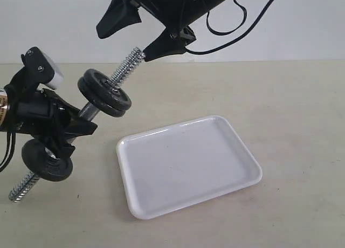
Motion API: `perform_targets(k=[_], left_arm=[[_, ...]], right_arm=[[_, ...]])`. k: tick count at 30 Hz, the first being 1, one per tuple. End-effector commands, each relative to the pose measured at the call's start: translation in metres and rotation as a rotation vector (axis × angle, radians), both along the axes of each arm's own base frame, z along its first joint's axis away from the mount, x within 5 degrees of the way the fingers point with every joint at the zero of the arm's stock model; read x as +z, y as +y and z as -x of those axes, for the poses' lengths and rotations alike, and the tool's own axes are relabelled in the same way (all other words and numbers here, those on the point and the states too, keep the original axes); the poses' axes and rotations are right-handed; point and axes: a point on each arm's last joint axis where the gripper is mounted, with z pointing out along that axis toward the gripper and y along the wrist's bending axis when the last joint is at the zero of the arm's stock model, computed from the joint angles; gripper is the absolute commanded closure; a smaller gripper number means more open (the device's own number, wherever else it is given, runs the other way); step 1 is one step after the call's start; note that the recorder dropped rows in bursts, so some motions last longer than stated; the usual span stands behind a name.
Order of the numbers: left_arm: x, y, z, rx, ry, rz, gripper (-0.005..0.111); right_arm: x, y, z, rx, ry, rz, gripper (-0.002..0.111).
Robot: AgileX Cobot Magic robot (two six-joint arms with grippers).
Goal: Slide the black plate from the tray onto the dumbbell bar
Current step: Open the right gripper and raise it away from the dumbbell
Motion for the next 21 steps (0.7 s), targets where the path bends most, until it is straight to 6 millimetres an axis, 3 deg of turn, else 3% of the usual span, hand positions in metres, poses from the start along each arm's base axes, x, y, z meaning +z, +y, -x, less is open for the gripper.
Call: perform_targets(k=[1, 8, 21], left_arm=[[0.039, -0.01, -0.003, 0.003, -0.081, 0.202, 0.102], [0.039, -0.01, -0.003, 0.006, -0.081, 0.2, 0.102], [0.033, -0.001, -0.008, 0.074, -0.091, 0.095, 0.102]], right_arm=[[0.009, -0.001, 0.002, -0.006, -0.022, -0.014, 0.003], [0.012, -0.005, -0.001, -0.043, -0.073, 0.021, 0.003], [0.045, -0.03, 0.014, -0.045, -0.302, 0.233, 0.004]])
